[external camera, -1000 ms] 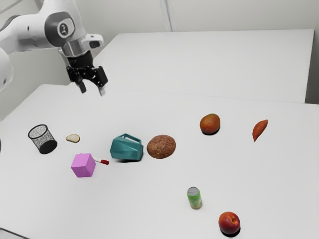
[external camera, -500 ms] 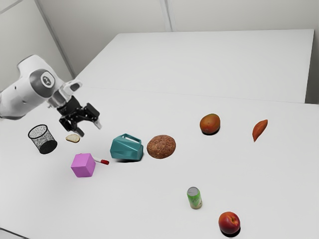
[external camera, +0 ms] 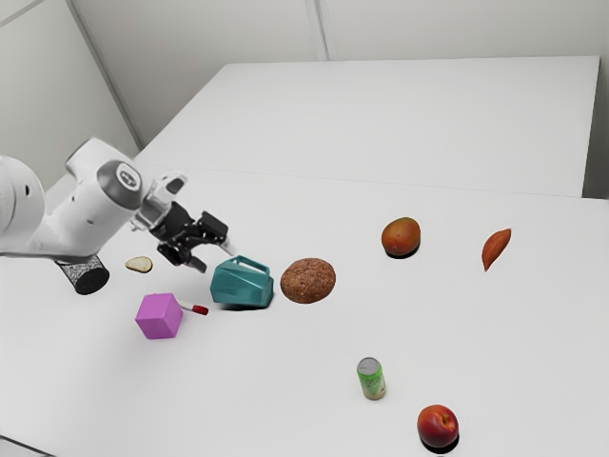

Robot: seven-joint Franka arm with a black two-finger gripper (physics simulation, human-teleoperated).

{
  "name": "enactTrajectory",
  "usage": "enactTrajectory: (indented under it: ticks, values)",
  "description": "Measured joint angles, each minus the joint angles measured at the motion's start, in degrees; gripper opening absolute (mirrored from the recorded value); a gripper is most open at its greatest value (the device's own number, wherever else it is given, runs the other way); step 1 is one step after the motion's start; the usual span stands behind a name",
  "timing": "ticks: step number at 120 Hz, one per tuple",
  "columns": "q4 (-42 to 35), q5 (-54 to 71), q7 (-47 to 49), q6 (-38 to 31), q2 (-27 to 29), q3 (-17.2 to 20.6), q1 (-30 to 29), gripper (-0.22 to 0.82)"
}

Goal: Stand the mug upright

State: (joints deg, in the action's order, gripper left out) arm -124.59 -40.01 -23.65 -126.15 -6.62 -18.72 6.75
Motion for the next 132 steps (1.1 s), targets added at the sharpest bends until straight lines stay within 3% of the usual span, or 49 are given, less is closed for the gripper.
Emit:
enactTrajectory:
  ticks: [56, 87, 132]
  values:
    - [-3.07, -17.01, -9.45, -1.12, -3.00, -0.07, 0.29, 0.60]
    - [-3.89, -20.58, -13.99, 0.68, -3.09, -1.15, 0.25, 0.60]
    - [-4.43, -23.09, -20.18, 1.89, -3.10, -1.23, 0.32, 0.22]
